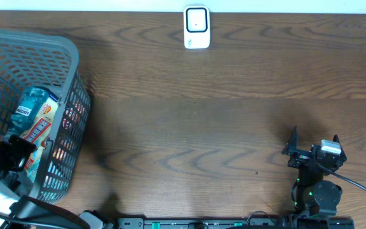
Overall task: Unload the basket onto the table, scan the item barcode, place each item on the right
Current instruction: 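Reach the left gripper into the basket and grasp the mint-green wrapped snack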
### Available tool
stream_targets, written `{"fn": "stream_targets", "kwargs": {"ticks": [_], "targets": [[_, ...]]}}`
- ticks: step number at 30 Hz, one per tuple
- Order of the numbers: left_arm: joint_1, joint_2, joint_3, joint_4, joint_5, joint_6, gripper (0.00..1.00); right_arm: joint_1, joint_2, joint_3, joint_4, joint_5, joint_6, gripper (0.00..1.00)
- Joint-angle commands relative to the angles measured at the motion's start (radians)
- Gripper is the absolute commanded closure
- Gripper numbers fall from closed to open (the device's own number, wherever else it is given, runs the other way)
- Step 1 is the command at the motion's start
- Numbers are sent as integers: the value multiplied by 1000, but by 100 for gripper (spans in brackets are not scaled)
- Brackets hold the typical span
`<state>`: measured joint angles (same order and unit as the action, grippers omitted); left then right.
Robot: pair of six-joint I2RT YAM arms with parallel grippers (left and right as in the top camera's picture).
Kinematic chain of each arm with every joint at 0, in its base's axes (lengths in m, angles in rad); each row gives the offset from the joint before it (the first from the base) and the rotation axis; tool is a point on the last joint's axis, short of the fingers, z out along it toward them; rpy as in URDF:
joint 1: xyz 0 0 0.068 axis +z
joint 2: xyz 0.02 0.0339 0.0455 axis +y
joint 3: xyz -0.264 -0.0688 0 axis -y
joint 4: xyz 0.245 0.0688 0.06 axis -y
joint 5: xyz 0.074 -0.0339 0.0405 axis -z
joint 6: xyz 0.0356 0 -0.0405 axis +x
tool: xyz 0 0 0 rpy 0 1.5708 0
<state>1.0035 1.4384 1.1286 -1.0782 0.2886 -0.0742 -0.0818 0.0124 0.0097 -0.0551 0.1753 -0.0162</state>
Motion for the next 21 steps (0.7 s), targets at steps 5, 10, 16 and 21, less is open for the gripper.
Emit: {"fn": "stream_targets", "kwargs": {"ticks": [5,10,16,21], "targets": [[70,-2,-82,26,130,77,2,-3,-5,-4,-1,-2,-15,1],[70,-2,-89,64,128,9,2,-3,-5,-4,-1,-2,-15,1],[70,-2,-96,111,-43,-14,2,-3,-5,-4,-1,-2,-15,1],[69,-2,-159,228,-96,-14,2,-3,-5,-4,-1,-2,-15,1]]}}
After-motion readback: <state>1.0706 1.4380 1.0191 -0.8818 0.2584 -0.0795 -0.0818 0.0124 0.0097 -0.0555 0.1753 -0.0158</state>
